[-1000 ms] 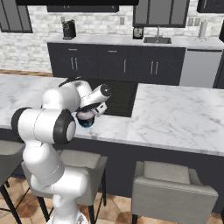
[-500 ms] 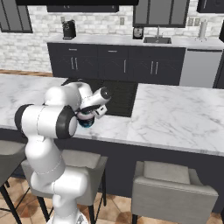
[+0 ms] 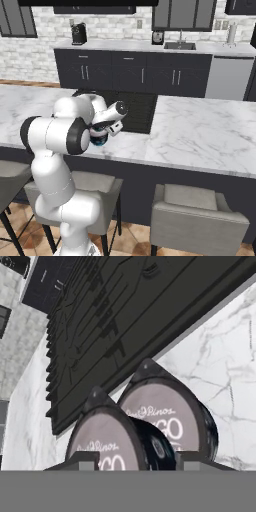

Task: Stack the yogurt containers by placing the smaller containers on top of the larger containers.

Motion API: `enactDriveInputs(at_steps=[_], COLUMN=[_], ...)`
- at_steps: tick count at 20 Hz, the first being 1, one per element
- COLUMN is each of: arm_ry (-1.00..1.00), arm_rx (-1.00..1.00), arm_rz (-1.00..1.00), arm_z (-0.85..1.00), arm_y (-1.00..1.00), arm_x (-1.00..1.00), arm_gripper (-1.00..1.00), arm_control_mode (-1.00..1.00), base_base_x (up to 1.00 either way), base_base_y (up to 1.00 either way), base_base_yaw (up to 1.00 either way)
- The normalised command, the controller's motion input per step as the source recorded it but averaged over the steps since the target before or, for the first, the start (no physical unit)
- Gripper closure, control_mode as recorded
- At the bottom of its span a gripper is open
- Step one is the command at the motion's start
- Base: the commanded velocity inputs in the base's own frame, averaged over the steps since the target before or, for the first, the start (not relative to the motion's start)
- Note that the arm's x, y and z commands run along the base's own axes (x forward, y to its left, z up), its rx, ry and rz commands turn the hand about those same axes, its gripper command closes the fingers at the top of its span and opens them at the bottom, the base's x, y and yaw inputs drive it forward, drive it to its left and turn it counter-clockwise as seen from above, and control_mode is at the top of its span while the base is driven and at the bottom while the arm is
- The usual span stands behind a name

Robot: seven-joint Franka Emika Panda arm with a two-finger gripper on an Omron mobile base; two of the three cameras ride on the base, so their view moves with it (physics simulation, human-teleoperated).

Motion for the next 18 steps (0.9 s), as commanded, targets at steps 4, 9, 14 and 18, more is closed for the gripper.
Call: enactDriveInputs(at_steps=[4,9,14,18], arm_ry=[0.0,0.0,0.0,0.0], arm_rx=[0.0,0.0,0.0,0.0], arm_rz=[0.0,0.0,0.0,0.0], arm_z=[-0.03,-0.05,-0.08,-0.09], arm_y=[0.08,0.12,0.05,0.0], arm_x=[0.08,0.09,0.01,0.01], arm_gripper=[1.0,1.0,1.0,1.0], arm_control_mode=[-1.0,-1.0,-1.0,-1.0], base_base_x=[0.0,0.0,0.0,0.0], base_base_y=[0.0,0.0,0.0,0.0], base_base_yaw=[0.0,0.0,0.0,0.0])
